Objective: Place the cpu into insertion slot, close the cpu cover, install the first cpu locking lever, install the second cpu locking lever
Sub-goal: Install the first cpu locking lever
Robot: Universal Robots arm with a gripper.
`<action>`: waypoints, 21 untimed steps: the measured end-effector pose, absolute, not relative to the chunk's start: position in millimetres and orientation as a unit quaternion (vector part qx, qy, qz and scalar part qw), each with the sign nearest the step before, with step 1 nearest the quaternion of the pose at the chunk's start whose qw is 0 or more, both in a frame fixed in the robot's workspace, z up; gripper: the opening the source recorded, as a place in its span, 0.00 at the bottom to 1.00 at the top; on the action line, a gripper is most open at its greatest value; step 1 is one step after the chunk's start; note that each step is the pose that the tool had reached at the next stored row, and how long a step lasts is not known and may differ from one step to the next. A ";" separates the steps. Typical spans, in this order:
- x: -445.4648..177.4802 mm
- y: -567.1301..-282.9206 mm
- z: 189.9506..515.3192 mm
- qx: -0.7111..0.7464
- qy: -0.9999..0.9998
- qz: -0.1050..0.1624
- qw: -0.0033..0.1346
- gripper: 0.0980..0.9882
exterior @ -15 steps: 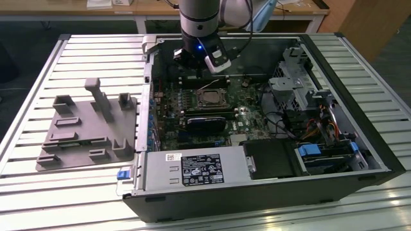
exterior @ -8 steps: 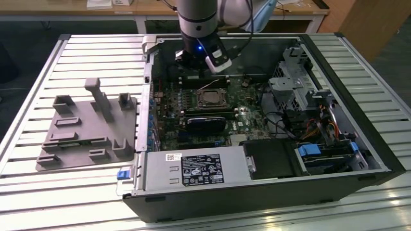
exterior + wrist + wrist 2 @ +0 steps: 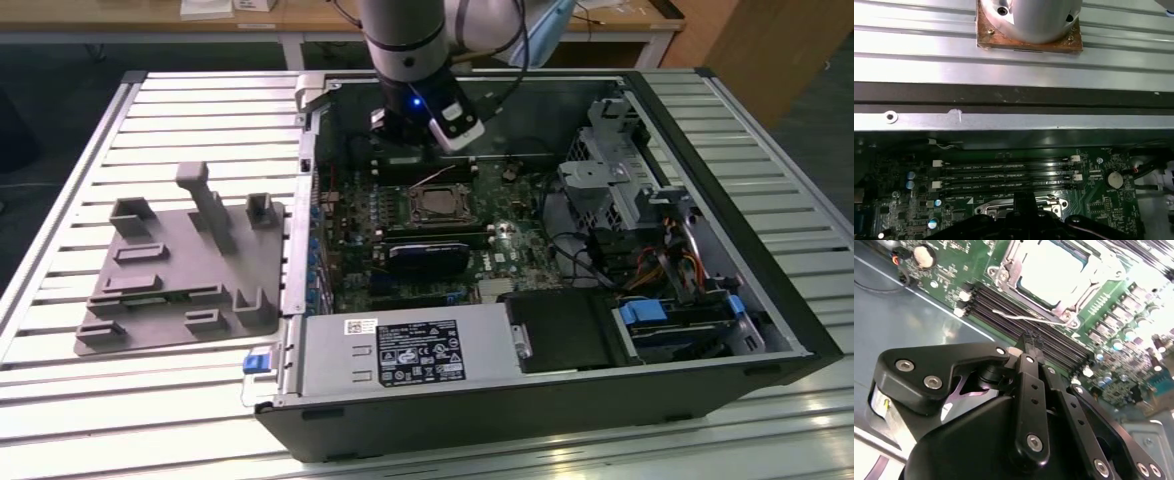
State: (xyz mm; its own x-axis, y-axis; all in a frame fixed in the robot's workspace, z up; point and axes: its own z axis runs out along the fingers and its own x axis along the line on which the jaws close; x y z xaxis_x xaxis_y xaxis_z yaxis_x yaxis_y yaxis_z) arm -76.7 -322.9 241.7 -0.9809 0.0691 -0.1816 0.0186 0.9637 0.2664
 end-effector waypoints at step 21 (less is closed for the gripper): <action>-64.2 -322.9 221.1 0.036 0.984 0.134 0.108 0.00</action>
